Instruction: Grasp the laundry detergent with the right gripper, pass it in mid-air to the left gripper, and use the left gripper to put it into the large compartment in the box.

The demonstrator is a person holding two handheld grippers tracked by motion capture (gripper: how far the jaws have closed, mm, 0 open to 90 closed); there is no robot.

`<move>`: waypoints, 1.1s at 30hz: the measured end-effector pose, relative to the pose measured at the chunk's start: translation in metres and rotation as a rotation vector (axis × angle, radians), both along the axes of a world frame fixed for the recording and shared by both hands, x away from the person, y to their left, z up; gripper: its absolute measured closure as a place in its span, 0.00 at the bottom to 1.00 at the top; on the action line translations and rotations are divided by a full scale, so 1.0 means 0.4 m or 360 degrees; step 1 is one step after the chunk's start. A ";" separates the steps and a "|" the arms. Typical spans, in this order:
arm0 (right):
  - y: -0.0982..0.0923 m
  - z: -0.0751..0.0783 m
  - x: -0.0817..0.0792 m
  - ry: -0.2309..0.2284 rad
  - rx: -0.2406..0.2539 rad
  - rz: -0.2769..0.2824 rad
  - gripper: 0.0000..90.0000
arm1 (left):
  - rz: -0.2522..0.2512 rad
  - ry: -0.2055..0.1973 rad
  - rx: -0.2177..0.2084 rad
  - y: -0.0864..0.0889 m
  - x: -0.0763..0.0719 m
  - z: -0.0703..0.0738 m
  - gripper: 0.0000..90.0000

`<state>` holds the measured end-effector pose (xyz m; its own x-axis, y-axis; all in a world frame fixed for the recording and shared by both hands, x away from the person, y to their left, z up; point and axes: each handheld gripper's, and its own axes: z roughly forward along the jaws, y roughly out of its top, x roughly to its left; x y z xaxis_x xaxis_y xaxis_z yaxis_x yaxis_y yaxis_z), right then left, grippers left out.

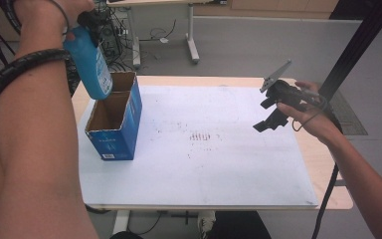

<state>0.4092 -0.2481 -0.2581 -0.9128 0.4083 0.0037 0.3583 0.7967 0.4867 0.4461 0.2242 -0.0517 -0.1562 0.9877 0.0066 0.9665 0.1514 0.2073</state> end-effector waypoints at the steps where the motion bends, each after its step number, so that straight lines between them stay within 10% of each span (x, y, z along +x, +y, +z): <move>1: 0.000 -0.001 0.000 0.0003 0.0000 -0.0001 0.06 | 0.0001 -0.0002 -0.0002 0.001 0.001 -0.004 0.41; 33: 0.004 -0.019 -0.002 0.0028 -0.0016 0.0002 0.06 | -0.0073 0.0093 -0.0019 0.011 0.034 -0.221 0.41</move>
<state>0.4085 -0.2466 -0.2658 -0.9132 0.4073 0.0159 0.3659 0.8020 0.4721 0.4597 0.2285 -0.1400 -0.1102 0.9939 0.0028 0.9829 0.1086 0.1490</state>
